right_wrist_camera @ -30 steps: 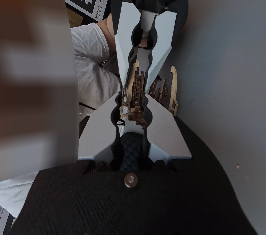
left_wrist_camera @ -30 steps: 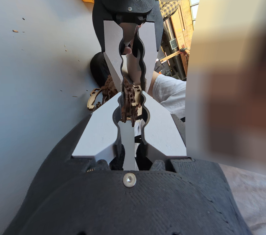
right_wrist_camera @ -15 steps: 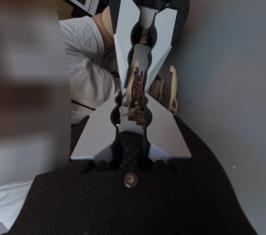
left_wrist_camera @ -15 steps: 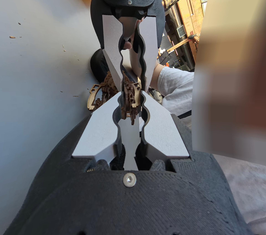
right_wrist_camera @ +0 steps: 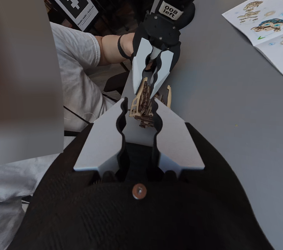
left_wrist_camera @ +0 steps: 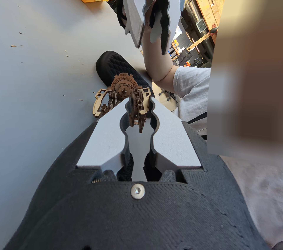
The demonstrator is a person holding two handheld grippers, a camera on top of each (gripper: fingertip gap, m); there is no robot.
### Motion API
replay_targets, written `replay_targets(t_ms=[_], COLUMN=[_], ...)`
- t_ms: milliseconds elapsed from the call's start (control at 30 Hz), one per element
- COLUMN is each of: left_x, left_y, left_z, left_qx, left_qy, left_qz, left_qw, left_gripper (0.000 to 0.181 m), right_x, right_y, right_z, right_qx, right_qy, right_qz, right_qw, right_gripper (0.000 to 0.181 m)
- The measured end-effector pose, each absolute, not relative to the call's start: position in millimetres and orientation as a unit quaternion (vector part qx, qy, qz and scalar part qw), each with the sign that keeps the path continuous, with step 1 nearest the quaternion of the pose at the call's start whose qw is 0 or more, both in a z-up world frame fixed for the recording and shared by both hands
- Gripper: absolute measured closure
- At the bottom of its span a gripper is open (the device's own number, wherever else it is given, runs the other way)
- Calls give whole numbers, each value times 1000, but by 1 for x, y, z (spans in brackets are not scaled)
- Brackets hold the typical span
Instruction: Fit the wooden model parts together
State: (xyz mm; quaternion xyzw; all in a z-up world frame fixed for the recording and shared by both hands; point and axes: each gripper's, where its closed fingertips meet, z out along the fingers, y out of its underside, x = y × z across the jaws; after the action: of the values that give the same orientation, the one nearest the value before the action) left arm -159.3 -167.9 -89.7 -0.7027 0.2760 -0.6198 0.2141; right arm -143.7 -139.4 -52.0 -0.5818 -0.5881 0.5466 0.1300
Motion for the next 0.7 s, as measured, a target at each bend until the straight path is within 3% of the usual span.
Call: replay_targets(t_ms=[67, 167, 367, 700], left_x=[-158, -156, -156, -156], left_y=[-172, -177, -180, -181], left_z=[-90, -91, -92, -93], left_qx=[-701, -697, -695, -695], left_qy=[300, 331, 350, 358], left_qz=[-606, -592, -583, -577], left_qw=[226, 234, 234, 237], left_gripper=[161, 161, 161, 161], right_x=[-142, -141, -147, -154], right_y=[-140, -149, -172, -180], right_z=[-49, -62, -104, -113], right_qx=[-576, -574, -569, -561], right_qy=[-588, -603, -656, -679], right_qz=[551, 550, 495, 472], right_qw=[137, 68, -23, -36], right_gripper=[151, 169, 171, 171])
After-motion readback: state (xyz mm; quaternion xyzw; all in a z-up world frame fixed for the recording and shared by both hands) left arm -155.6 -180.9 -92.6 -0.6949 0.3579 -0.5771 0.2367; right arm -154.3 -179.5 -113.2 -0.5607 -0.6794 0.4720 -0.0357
